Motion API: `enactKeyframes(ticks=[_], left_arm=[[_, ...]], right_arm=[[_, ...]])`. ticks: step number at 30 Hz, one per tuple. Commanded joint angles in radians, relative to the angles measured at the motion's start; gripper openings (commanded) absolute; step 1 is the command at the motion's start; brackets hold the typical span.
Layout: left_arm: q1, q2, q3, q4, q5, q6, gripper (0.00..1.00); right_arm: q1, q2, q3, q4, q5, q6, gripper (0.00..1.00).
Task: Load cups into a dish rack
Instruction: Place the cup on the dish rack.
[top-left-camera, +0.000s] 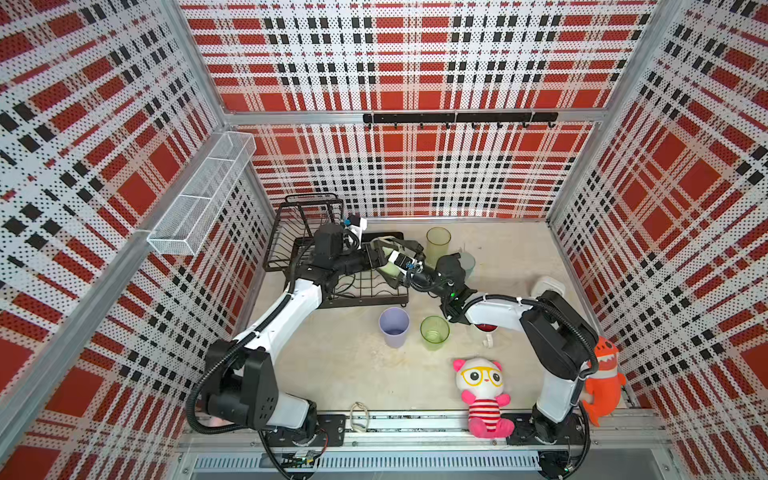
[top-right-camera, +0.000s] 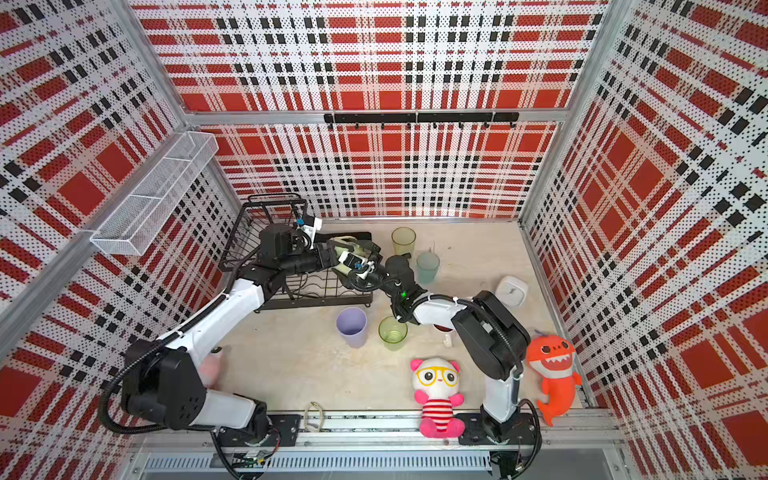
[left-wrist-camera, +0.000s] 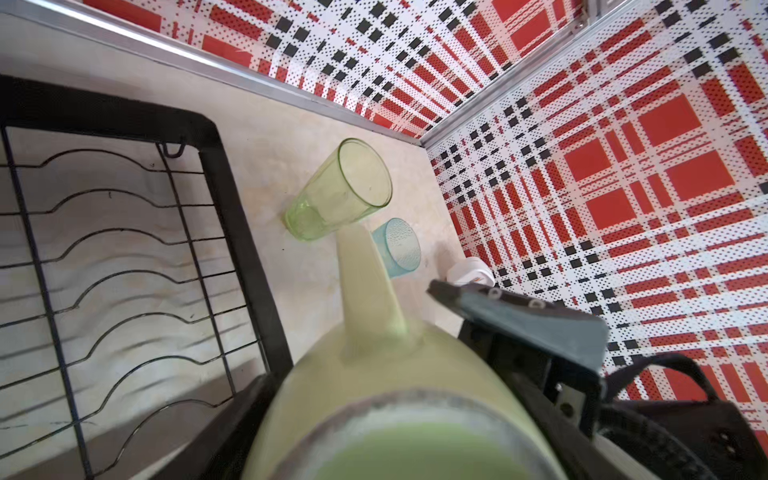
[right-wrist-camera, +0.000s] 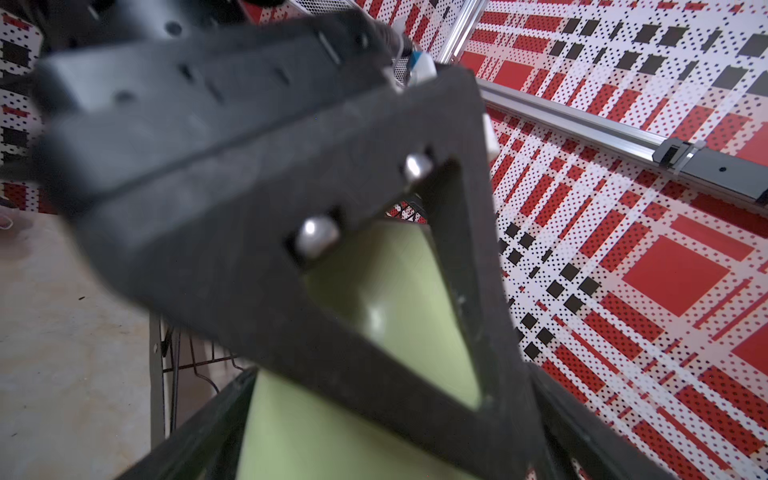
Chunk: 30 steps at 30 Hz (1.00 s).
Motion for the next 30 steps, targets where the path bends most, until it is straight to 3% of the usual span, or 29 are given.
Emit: enactKeyframes(ticks=[1, 7, 14, 21, 30], left_arm=[[0.008, -0.044, 0.002, 0.046, -0.07, -0.002, 0.57], [-0.023, -0.077, 0.007, -0.025, -0.346, 0.073, 0.59], [-0.131, -0.072, 0.001, -0.083, -0.633, 0.153, 0.58], [-0.241, -0.022, -0.022, -0.077, -0.904, 0.186, 0.59], [-0.34, 0.111, 0.039, -0.062, -1.119, 0.122, 0.6]], right_arm=[[-0.002, 0.004, -0.005, 0.082, 0.017, -0.018, 1.0], [-0.009, -0.054, -0.098, 0.116, -0.014, -0.012, 1.0], [-0.084, -0.197, -0.219, 0.135, -0.149, 0.159, 1.0], [-0.157, -0.362, -0.336, 0.142, -0.15, 0.305, 1.0], [-0.184, -0.472, -0.408, 0.115, -0.129, 0.372, 1.0]])
